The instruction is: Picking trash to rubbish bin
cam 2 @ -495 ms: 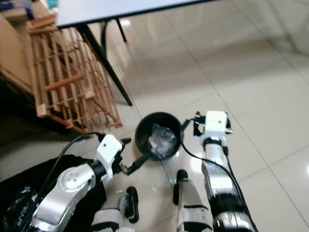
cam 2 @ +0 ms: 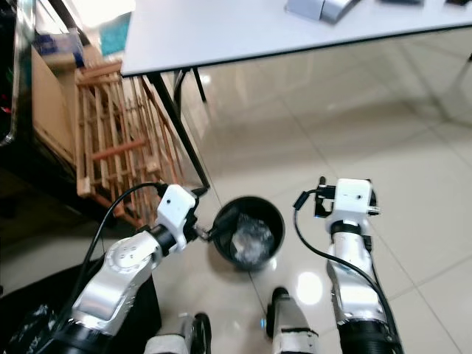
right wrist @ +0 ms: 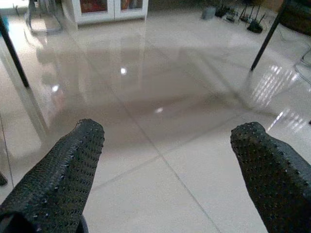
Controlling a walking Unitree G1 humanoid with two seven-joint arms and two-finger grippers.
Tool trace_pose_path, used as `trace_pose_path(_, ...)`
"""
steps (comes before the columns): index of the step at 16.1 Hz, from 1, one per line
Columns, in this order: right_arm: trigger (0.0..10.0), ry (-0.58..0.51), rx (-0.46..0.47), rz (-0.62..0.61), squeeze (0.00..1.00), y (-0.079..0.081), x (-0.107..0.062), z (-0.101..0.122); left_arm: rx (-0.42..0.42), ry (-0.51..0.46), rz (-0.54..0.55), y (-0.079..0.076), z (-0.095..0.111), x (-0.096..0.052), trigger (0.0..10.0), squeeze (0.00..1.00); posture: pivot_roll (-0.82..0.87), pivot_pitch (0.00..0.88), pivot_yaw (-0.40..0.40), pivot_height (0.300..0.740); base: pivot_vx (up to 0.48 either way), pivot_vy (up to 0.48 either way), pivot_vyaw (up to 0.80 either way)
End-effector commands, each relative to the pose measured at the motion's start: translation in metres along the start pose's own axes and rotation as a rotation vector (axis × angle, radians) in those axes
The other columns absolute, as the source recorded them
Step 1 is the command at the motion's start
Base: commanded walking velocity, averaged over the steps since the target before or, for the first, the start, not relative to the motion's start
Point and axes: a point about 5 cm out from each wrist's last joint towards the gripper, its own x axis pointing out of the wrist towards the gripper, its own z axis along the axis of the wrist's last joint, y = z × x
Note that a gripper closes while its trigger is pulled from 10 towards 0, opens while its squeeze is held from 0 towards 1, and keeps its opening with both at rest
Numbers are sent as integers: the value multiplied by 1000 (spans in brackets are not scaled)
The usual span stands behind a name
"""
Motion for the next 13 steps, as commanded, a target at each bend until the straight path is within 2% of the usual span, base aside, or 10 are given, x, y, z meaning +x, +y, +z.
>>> trace_pose_path(1,10000,-7,-2,-5,0,-7,-8,6,19,26,121,13,-10,-3,10000,0,-45,135,90,740,0,0,0)
trace_pose_path(4,10000,-40,-21,1,0,-11,-18,15,14,22,214,25,-13,-8,10000,0,-55,120,87,740,0,0,0)
trace_pose_path(6,10000,-72,-46,23,0,-13,-32,25,1,15,277,37,-15,-15,10000,0,-66,111,85,740,0,0,0)
trace_pose_path(8,10000,-81,-49,45,0,-9,-50,33,-14,6,296,43,-15,-23,10000,0,-74,109,86,740,0,0,0)
trace_pose_path(10,10000,-74,-57,66,0,-6,-63,37,-49,0,305,42,-14,-29,10000,0,-83,108,91,740,0,0,0)
trace_pose_path(13,10000,-91,-72,75,0,-9,-66,45,-44,-19,257,32,-8,-30,10000,0,-101,108,95,740,0,0,0)
